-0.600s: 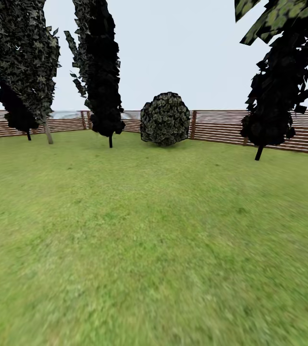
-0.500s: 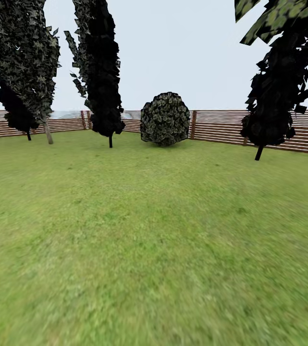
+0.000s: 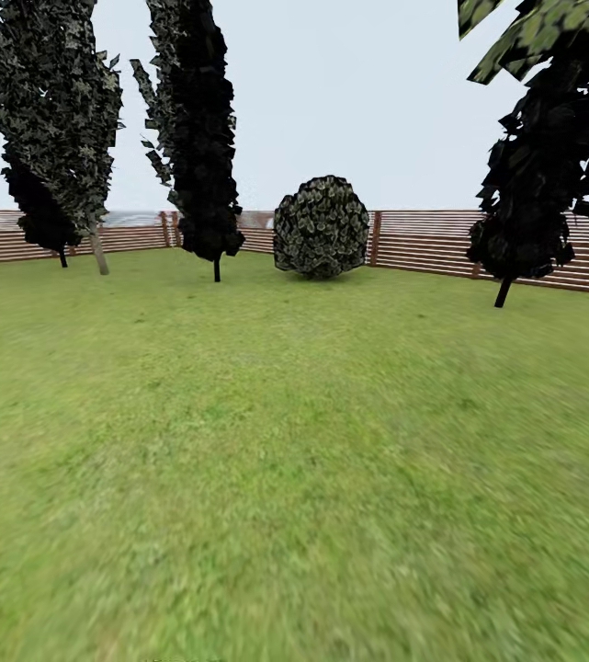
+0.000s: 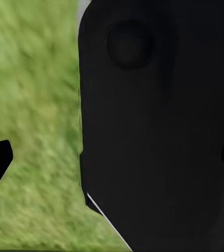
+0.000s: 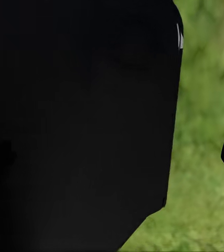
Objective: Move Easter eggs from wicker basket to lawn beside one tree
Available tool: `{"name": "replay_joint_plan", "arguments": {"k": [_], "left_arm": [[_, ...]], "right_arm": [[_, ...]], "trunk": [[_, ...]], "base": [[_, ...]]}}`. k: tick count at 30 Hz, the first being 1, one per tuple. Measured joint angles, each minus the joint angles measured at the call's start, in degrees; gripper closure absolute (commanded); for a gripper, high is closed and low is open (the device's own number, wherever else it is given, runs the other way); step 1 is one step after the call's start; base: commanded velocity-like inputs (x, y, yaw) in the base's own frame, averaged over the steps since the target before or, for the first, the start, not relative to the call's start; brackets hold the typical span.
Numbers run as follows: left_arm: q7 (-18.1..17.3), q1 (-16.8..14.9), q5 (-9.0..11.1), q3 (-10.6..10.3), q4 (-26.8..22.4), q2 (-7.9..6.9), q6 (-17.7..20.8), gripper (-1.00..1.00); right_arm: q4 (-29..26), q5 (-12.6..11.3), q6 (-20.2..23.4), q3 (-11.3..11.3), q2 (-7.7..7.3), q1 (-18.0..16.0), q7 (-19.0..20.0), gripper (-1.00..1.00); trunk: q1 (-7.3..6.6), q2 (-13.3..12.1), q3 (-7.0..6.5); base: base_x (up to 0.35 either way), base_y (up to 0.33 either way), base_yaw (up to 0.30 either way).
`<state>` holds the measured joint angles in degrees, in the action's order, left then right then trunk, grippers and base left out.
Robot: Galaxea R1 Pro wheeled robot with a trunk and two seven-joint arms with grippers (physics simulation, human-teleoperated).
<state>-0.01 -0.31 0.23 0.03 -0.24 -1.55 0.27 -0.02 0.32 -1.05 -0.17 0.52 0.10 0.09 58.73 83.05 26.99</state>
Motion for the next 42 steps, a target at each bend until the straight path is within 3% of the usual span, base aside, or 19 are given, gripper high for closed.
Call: {"name": "replay_joint_plan", "arguments": {"k": [5, 42], "left_arm": [[0.0, 0.0, 0.1, 0.0, 0.0, -0.16, 0.0, -1.00], [0.0, 0.0, 0.1, 0.0, 0.0, -0.21, 0.0, -1.00]], "right_arm": [[0.0, 0.0, -2.6, 0.0, 0.09, 0.0, 0.0, -1.00], [0.0, 0.6, -2.9, 0.5, 0.16, 0.0, 0.0, -1.00]], "trunk": [[0.00, 0.0, 0.19], [0.00, 0.0, 1.69]], "base": [[0.000, 0.000, 0.226], [0.000, 0.000, 0.226]]}}
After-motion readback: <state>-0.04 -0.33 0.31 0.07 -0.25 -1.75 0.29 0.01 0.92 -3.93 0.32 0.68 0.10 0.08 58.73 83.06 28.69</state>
